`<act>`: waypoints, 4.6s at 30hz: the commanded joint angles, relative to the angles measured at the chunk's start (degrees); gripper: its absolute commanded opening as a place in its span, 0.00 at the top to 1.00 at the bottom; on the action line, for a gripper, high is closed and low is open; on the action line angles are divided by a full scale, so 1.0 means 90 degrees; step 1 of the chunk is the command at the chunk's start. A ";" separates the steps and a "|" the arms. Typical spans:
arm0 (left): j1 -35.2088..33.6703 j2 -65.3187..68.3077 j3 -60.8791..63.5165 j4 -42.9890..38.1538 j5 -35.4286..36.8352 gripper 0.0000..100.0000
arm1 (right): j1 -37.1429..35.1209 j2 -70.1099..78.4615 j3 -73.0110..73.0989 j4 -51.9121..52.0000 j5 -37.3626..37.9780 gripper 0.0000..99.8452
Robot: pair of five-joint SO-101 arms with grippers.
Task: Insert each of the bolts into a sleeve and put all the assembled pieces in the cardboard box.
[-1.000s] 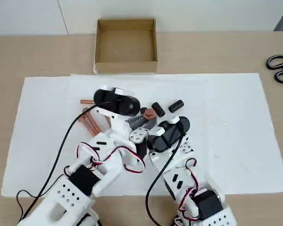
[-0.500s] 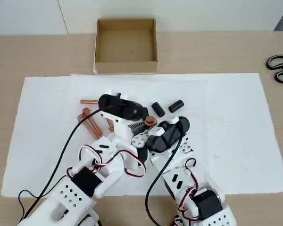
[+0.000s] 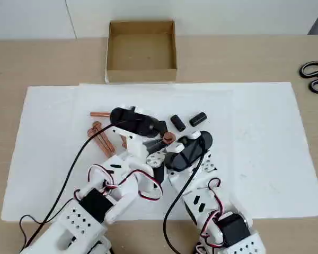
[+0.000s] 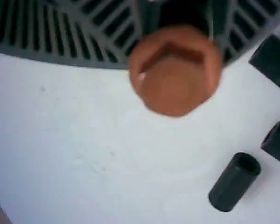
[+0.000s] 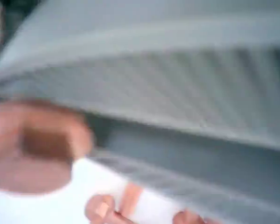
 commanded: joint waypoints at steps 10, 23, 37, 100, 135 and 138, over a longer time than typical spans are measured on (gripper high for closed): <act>0.0059 -0.0078 -0.0142 0.0488 0.0010 0.85 | -0.0005 -0.0054 -0.0078 -0.0112 -0.0068 1.00; -0.0420 -0.0078 -0.1001 0.1289 0.0010 0.75 | -0.0005 -0.0054 -0.0078 -0.0112 -0.0068 1.00; -0.1416 -0.0078 -0.1070 0.1358 -0.0020 0.75 | -0.0005 -0.0054 -0.0078 -0.0112 -0.0068 1.00; -0.6427 -0.1026 -0.0757 0.3976 -0.3223 0.75 | 0.1363 1.4530 -1.3558 -0.2300 -0.0020 1.00; -0.6418 -0.1192 -0.0650 0.3976 -0.3155 0.75 | 0.1431 1.8593 -1.7729 -0.1998 0.0440 0.84; -0.6418 -0.1192 -0.0650 0.3976 -0.3155 0.75 | 0.1431 1.8593 -1.8110 -0.1949 0.0440 0.84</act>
